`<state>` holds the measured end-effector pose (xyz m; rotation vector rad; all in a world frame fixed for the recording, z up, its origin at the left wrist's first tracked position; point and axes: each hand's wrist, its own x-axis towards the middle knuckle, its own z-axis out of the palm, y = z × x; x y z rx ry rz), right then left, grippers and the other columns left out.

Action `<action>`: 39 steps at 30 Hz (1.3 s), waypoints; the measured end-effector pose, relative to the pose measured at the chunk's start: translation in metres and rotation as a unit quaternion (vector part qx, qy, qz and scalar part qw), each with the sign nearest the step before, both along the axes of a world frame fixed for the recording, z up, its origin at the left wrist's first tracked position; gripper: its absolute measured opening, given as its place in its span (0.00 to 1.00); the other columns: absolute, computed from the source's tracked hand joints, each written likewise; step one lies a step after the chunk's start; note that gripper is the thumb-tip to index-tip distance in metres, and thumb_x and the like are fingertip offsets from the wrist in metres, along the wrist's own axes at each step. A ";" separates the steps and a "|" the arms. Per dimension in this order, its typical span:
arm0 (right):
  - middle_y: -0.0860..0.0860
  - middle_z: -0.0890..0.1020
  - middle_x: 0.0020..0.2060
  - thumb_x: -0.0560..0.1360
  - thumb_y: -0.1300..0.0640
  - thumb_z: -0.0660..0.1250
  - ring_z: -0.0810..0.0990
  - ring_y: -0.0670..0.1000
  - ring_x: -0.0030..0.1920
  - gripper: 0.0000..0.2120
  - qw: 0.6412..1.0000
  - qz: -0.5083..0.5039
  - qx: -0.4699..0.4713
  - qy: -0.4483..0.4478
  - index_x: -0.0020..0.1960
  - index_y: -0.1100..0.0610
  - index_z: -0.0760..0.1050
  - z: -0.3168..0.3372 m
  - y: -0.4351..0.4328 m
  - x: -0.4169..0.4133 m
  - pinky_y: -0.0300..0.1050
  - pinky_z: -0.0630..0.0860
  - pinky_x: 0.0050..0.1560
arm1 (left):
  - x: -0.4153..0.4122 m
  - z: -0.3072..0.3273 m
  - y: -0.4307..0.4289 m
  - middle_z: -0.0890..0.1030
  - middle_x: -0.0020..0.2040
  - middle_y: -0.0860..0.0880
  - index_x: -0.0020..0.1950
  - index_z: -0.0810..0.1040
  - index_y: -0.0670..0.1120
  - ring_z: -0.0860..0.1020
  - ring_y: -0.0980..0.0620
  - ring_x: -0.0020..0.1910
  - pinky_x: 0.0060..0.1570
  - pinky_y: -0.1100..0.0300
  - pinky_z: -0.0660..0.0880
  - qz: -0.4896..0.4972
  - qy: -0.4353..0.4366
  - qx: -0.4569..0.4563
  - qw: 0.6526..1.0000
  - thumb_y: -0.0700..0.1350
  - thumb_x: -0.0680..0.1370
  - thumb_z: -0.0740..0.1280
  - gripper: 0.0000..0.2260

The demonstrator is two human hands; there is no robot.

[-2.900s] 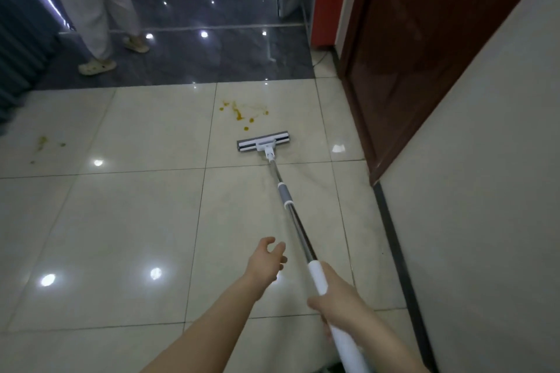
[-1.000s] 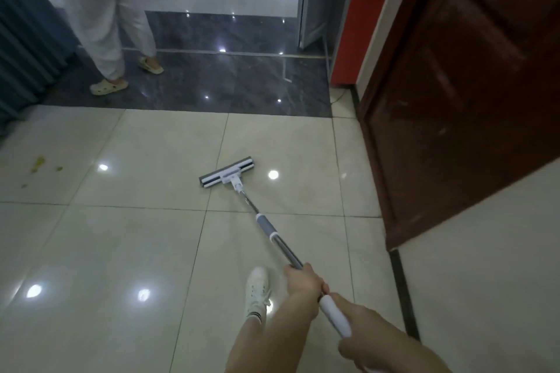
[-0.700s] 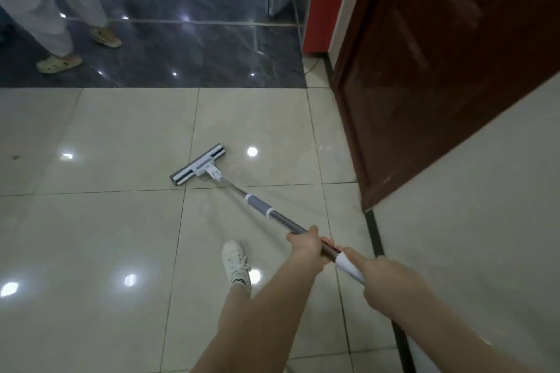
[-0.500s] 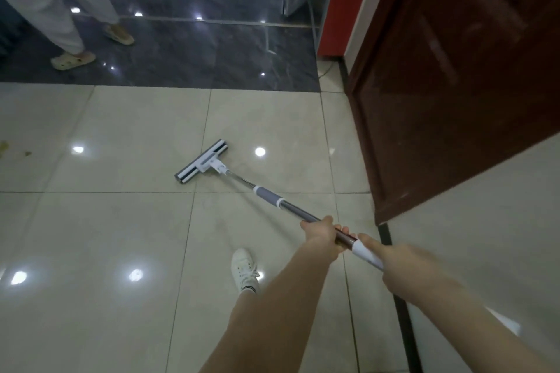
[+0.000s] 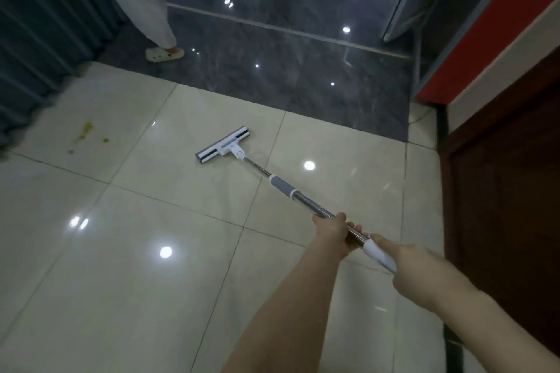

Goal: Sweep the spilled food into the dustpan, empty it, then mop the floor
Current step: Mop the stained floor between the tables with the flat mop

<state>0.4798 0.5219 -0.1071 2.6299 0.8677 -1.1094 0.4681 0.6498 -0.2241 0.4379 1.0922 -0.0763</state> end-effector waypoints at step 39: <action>0.54 0.74 0.37 0.70 0.68 0.54 0.77 0.54 0.31 0.23 0.965 0.259 0.005 0.049 0.57 0.44 0.61 -0.004 0.645 0.257 0.41 0.69 0.23 | 0.201 0.003 0.612 0.76 0.35 0.44 0.69 0.60 0.49 0.77 0.50 0.32 0.38 0.52 0.80 0.218 0.047 0.075 0.972 0.39 0.79 0.59 0.19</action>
